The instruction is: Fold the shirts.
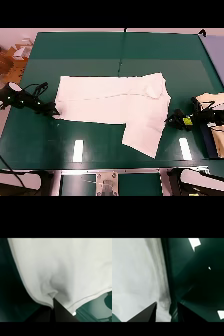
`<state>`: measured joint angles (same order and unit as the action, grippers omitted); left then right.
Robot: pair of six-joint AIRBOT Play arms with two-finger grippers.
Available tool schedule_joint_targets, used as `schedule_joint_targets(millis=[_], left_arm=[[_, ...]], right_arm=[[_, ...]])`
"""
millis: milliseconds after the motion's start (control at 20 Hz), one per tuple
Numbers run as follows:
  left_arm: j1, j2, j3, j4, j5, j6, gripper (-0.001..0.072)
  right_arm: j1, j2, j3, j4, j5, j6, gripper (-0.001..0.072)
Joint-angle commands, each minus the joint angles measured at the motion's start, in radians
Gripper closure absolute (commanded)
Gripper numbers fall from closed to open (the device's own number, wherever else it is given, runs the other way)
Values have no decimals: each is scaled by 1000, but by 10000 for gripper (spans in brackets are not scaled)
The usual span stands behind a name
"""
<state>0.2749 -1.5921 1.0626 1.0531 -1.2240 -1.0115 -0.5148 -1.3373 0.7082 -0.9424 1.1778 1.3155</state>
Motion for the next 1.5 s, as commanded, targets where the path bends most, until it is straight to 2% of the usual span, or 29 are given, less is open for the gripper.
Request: schedule_joint_targets(millis=[0, 50, 100, 150, 200, 250, 400, 550, 750, 950, 1100, 1250, 1450], left_arm=[[1, 2, 14, -14, -24, 7, 688], [1, 2, 14, -21, -30, 7, 688], [1, 2, 14, -39, -41, 7, 688], [1, 2, 14, -60, -51, 7, 688], [1, 3, 21, -81, -68, 7, 688], [1, 3, 38, -102, -98, 6, 689], [1, 68, 138, -147, -222, -34, 690], [1, 260, 313, -189, -262, -60, 689], [1, 527, 652, -234, -168, -116, 689], [1, 703, 971, -218, -57, -141, 688], [1, 783, 1047, -171, 8, -191, 688], [1, 813, 1045, -108, 11, -223, 688], [1, 812, 930, -34, 11, -246, 688]], right_arm=[[12, -63, -1, 51, -18, -19, 396], [27, -76, -1, 60, -18, -37, 401], [43, -88, 0, 86, -19, -65, 460], [55, -91, 1, 124, -31, -88, 543], [64, -91, 9, 178, -45, -110, 678], [65, -90, 30, 233, -40, -126, 697], [65, -21, 184, 318, 62, -147, 699], [53, 162, 452, 323, 104, -84, 699], [0, 353, 855, 325, 97, -7, 699], [-101, 467, 1152, 325, -6, 29, 698], [-167, 520, 1257, 321, -69, 32, 698], [-175, 547, 1270, 306, -124, 31, 698], [-174, 514, 1232, 312, -118, 31, 698]])
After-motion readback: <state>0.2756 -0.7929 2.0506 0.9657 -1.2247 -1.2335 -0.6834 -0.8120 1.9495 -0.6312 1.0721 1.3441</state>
